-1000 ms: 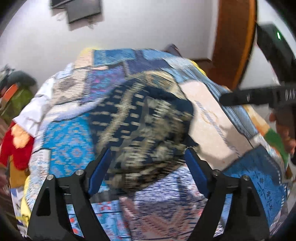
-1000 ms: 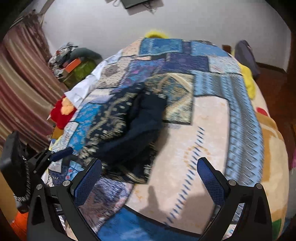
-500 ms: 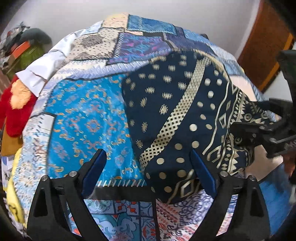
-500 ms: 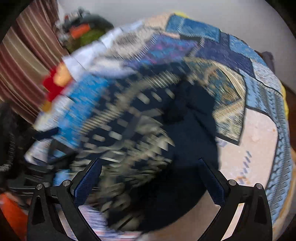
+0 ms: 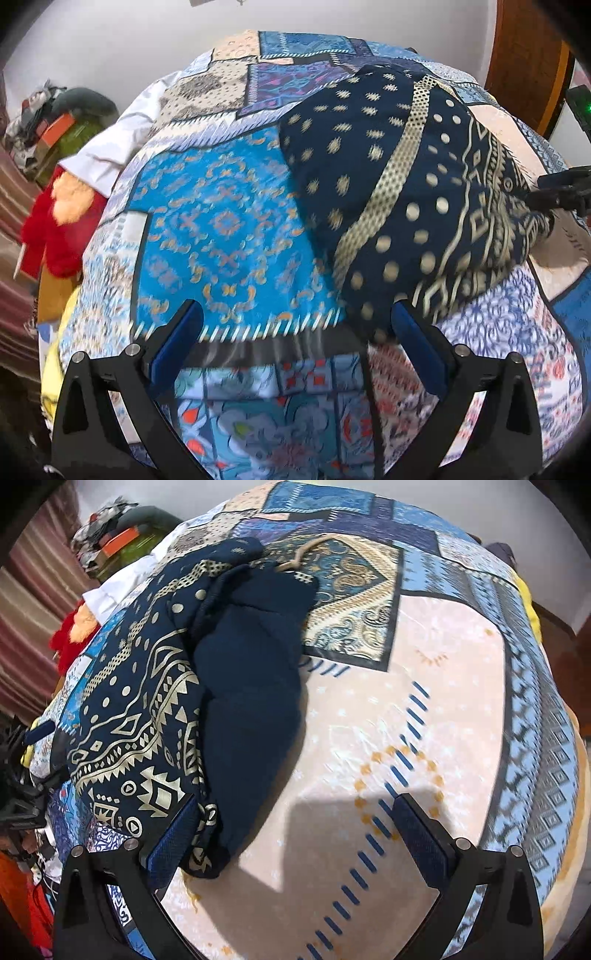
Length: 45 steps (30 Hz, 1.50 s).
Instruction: Fold large clothes
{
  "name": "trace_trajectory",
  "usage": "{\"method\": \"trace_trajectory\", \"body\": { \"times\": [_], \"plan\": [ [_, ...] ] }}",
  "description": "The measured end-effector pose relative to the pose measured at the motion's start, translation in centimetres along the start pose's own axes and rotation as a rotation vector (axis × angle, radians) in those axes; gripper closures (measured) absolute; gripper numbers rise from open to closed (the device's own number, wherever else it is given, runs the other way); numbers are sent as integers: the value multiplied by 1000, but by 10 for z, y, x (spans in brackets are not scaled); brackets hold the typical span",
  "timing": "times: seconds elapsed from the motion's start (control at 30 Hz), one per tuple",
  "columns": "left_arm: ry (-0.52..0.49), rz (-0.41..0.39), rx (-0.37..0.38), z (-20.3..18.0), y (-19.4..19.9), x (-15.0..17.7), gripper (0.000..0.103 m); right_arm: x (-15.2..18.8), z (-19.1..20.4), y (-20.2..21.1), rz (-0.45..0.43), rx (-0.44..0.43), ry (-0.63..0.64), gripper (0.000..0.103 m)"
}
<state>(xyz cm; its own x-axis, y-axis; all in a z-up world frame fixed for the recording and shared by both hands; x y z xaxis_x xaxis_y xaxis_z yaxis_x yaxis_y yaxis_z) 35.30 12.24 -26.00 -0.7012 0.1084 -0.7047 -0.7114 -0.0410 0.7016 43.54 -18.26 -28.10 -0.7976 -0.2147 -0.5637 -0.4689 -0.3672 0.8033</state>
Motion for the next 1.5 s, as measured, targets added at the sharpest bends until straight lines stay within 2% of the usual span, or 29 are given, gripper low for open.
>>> {"method": "trace_trajectory", "body": {
  "times": [0.07,0.13,0.27,0.33,0.43,0.53,0.6,0.63,0.7,0.8,0.97,1.1,1.2,1.27,1.33,1.43,1.5],
  "plan": [
    [11,14,31,0,8,4,1,-1,3,7,-5,7,-11,1],
    [0,-13,76,-8,17,2,1,-7,10,18,-23,4,-15,1],
    [15,-27,110,-23,8,-4,1,-20,32,41,-79,-79,-44,1],
    [12,-2,79,-24,-7,-2,1,-19,48,39,-74,-110,-32,1],
    [-5,53,15,-20,-30,12,1,-9,60,22,-43,-55,53,1],
    [39,94,14,-6,-39,31,0,2,46,0,3,21,97,1],
    [60,111,5,4,-40,42,1,5,31,-8,17,-29,45,1],
    [55,125,-22,9,-39,47,3,4,26,-5,8,-38,33,1],
    [12,153,-72,20,-37,54,9,1,19,0,6,-22,31,1],
    [26,143,-64,33,-24,55,10,-4,17,15,-5,-12,52,1],
    [86,34,-59,57,1,15,10,-34,24,49,-83,-37,63,1],
    [163,-33,2,65,-6,-33,8,-77,42,47,-130,-117,11,1],
    [205,-49,65,54,-31,-65,7,-102,65,22,-124,-149,-7,1],
    [213,-27,80,48,-53,-75,7,-112,77,-3,-94,-151,7,1],
    [217,-7,70,43,-75,-83,7,-119,82,-31,-55,-122,27,1],
    [227,-19,44,49,-98,-92,4,-124,73,-68,-18,-51,68,1],
    [227,-23,9,57,-103,-98,4,-125,60,-77,0,-75,64,1]
  ]
}}
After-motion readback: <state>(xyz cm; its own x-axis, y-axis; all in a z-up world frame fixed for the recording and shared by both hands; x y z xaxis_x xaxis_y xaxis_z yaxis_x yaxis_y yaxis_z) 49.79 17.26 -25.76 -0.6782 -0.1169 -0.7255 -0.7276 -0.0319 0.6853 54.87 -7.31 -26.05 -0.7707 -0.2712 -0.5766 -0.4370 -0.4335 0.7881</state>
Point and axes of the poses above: each gripper's, at about its wrist camera, not at the fingertips, and y roughly against the way its jaws point, z to its left, x to its underside, the point moved 4 cm from there along -y, roughly the way its jaws point, and after that the axes turned 15 degrees about -z, right-handed, at the moved point
